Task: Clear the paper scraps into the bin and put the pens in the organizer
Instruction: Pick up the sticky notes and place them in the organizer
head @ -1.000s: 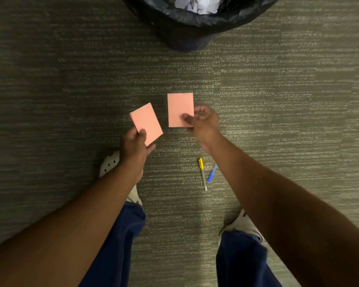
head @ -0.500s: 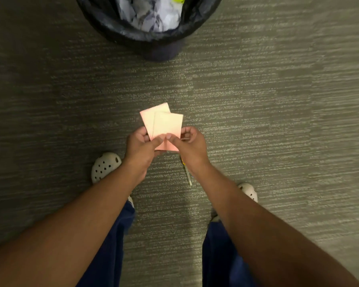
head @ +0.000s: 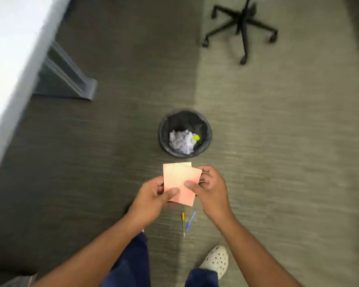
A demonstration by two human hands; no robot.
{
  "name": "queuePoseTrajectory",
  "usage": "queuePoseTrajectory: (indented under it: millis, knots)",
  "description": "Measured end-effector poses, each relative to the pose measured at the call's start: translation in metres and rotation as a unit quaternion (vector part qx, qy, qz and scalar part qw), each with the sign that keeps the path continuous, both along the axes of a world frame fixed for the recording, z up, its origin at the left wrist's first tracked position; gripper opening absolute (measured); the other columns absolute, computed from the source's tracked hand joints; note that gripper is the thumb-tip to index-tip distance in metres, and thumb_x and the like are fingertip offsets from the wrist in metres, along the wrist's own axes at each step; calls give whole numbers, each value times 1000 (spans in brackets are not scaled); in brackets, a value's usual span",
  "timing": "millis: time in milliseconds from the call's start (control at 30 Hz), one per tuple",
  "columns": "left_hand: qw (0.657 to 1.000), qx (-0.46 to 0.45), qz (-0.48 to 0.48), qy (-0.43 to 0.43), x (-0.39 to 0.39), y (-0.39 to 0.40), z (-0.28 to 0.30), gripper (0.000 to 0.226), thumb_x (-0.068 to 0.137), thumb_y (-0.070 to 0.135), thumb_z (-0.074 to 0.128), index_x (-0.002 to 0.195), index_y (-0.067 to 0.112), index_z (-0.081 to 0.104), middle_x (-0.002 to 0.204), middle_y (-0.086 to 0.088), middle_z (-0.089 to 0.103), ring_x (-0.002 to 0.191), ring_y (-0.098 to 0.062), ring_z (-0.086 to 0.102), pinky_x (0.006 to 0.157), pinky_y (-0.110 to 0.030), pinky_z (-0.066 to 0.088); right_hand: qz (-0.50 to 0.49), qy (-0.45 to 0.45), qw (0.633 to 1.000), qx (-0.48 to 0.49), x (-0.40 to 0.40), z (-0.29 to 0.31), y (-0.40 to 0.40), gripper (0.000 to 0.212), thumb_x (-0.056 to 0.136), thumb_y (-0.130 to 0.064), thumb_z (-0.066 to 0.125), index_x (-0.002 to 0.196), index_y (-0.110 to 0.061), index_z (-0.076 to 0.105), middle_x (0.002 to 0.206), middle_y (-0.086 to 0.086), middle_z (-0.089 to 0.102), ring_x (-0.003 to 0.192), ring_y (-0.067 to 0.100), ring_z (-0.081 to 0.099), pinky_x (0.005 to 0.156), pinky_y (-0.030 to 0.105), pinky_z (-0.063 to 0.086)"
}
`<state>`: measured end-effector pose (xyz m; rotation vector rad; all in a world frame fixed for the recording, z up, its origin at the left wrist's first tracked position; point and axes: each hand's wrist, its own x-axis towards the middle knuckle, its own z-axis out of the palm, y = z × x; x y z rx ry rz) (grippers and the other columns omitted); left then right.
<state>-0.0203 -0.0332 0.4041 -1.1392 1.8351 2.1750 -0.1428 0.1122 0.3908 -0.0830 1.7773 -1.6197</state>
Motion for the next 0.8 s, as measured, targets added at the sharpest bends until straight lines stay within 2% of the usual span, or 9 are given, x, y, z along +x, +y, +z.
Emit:
queuePoseTrajectory:
  millis: [100, 167, 233, 333, 400, 500, 567, 667, 800]
  knots:
    - [998, -47, 33, 40, 8, -10, 79, 23, 98, 0, 69, 118, 7, 74, 105, -10, 84, 95, -20, 80, 78, -37, 67, 39, 72, 997, -15, -5, 85, -18, 35, 77, -16, 80, 104, -31, 65, 93, 5, 81, 79, 15, 74, 73, 41, 60]
    - [993, -79, 58, 62, 13, -19, 123, 22, 97, -1, 71, 118, 6, 74, 105, -9, 84, 94, -17, 79, 76, -33, 65, 58, 109, 992, -25, -5, 131, -33, 29, 79, -17, 77, 103, -29, 66, 91, 5, 80, 79, 17, 74, 77, 47, 60]
    - [987, -91, 94, 90, 21, -29, 162, 24, 94, 9, 74, 117, 8, 76, 106, -8, 84, 95, -16, 79, 73, -28, 62, 77, 142, 986, -36, -4, 170, -52, 27, 83, -11, 78, 102, -26, 67, 93, 5, 80, 83, 18, 75, 79, 46, 60]
    - [978, -103, 140, 119, 34, -51, 208, 30, 89, 24, 73, 117, 13, 77, 108, -7, 84, 99, -23, 80, 73, -30, 62, 99, 183, 977, -43, -1, 212, -86, 29, 87, 5, 76, 102, -18, 67, 94, 1, 81, 84, 14, 76, 78, 39, 61]
    - [973, -107, 153, 134, 42, -73, 228, 31, 92, 29, 72, 119, 15, 77, 110, -6, 84, 104, -27, 80, 81, -35, 64, 111, 192, 974, -51, 2, 233, -114, 28, 86, 9, 75, 100, -15, 67, 92, -2, 81, 83, 10, 76, 75, 32, 61]
    - [973, -116, 159, 123, 53, -112, 246, 29, 96, 41, 69, 119, 25, 78, 113, 2, 83, 106, -20, 79, 90, -39, 64, 120, 189, 973, -52, 9, 252, -161, 28, 86, 8, 76, 97, -16, 67, 87, -5, 81, 77, 7, 76, 64, 21, 58]
    - [971, -117, 171, 116, 59, -144, 253, 27, 99, 46, 68, 119, 30, 78, 112, 7, 83, 104, -16, 79, 85, -37, 67, 122, 189, 973, -56, 13, 264, -195, 25, 86, 5, 77, 95, -17, 68, 85, 0, 81, 76, 14, 77, 58, 24, 59]
    - [967, -126, 198, 103, 63, -195, 263, 34, 96, 48, 68, 126, 32, 74, 112, 18, 81, 102, -9, 79, 77, -26, 66, 145, 196, 968, -60, 15, 280, -251, 21, 88, -2, 78, 95, -20, 70, 85, 6, 80, 77, 25, 77, 58, 35, 62]
    - [958, -162, 222, 86, 68, -258, 285, 51, 90, 55, 68, 133, 29, 69, 124, 11, 77, 104, -22, 78, 80, -30, 68, 171, 216, 959, -64, 18, 305, -320, 26, 92, -8, 76, 108, -29, 74, 88, -4, 77, 81, 19, 78, 62, 36, 64]
